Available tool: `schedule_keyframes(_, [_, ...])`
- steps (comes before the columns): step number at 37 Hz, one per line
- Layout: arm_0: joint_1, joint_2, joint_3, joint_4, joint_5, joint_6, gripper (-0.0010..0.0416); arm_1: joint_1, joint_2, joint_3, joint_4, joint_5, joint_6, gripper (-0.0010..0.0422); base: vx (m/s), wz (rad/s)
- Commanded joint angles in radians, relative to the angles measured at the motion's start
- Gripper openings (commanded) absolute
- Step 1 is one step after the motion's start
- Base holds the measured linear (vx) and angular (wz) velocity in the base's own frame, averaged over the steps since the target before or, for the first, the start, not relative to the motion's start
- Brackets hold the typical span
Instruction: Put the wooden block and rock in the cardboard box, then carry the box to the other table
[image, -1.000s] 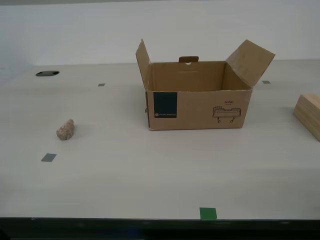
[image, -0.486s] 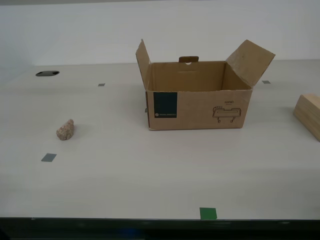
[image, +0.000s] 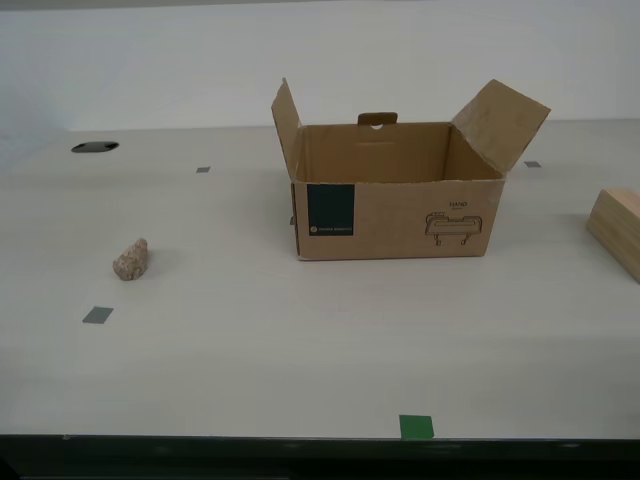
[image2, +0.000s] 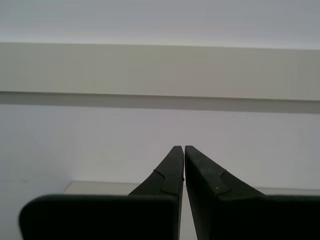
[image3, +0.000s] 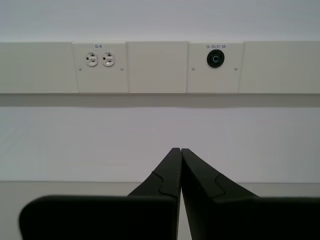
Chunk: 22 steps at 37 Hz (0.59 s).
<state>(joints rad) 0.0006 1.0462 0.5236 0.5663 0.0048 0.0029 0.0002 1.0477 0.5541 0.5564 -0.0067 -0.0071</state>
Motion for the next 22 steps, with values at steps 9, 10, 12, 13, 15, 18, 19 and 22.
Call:
schedule_keyframes(9, [0.0,-0.014,0.047,-0.131,0.0,-0.001,-0.0001,-0.001,-0.001,0.167,-0.411,0.0,0.0,-0.0001,0.0,0.0])
schedule_keyframes(10, [0.0,-0.014,0.063,-0.167,0.0,-0.001,-0.0001,-0.001,-0.001,0.182,-0.44,0.0,0.0,-0.0001,0.0,0.0])
schedule_keyframes(12, [0.0,-0.014,0.097,-0.241,0.0,-0.001,-0.0001,-0.001,-0.001,0.209,-0.494,0.0,0.0,0.0,0.0,0.0])
schedule_keyframes(13, [0.0,-0.014,0.114,-0.277,0.0,-0.001,-0.0001,-0.001,-0.001,0.224,-0.522,0.0,0.0,0.0,0.0,0.0])
schedule_keyframes(15, [0.0,-0.014,0.153,-0.359,0.0,0.0,-0.0001,-0.001,-0.001,0.252,-0.578,0.0,0.0,0.0,0.0,0.0])
schedule_keyframes(18, [0.0,-0.014,0.22,-0.504,0.0,0.005,-0.0001,-0.001,0.001,0.298,-0.674,0.0,-0.005,0.0,0.0,0.0])
schedule_keyframes(19, [0.0,-0.014,0.245,-0.559,0.0,0.005,-0.0001,-0.001,0.001,0.311,-0.703,0.0,-0.01,0.0,0.0,0.0])
schedule_keyframes(22, [0.0,-0.012,0.322,-0.721,0.0,0.012,-0.0001,-0.002,0.001,0.349,-0.792,0.0,-0.025,0.0,0.0,0.0])
